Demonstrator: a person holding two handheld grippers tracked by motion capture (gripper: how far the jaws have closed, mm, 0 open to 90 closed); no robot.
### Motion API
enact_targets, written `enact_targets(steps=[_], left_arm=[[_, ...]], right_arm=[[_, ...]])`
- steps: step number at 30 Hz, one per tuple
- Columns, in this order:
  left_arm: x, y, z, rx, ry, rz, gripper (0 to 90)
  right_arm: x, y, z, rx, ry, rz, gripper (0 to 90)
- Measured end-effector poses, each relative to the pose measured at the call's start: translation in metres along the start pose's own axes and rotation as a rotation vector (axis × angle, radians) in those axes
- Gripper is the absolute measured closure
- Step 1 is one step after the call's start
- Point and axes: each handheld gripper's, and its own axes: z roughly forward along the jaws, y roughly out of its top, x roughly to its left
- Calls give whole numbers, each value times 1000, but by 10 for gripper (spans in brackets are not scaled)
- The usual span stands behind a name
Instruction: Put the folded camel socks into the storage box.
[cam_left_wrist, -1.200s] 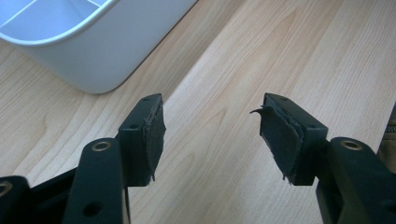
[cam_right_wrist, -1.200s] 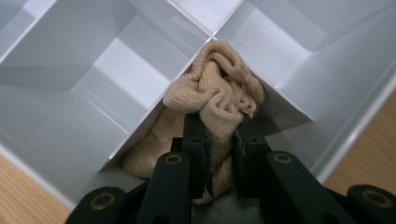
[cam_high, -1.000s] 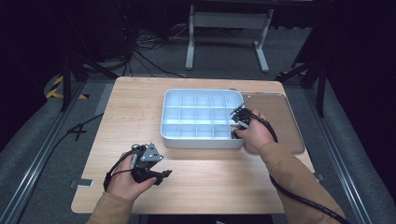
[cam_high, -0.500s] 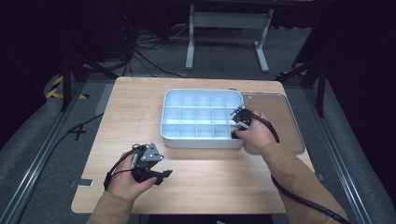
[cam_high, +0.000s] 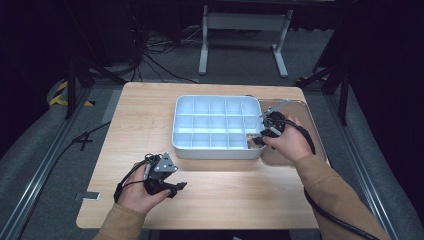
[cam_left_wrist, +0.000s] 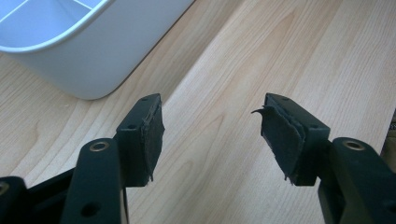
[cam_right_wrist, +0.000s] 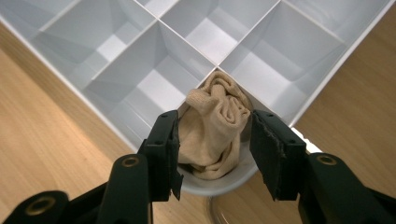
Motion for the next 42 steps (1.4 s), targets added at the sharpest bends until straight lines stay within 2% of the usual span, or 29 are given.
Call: enact_targets(steps=[5,13,19,22,25,30,34,39,42], left_arm=[[0,0,0,-2,-1,-3,396],[0,0,-1,3,-5,0,390],[4,-1,-6,-12,-10,-11,384],[5,-1,-8,-11,-15,-9,385],[6,-2,-11,-11,-25,-10,387],[9,-4,-14,-10,-27,-16,390],[8,-3,-13,1,-26,-8,385],[7,-3,-11,11,-23,-10,380],[7,-4,-10,14,-24,-15,380]], right_arm=[[1,-8,-22,-77,25,-7,519],[5,-24,-55,-210,64,-45,474],[7,-42,-73,-279,97,-106,448],[8,-51,-78,-302,92,-149,439],[9,-61,-81,-312,93,-169,430],[10,-79,-89,-341,104,-184,404],[10,-94,-94,-372,118,-194,345],[8,-118,-86,-339,96,-195,338],[10,-132,-80,-336,101,-185,338]])
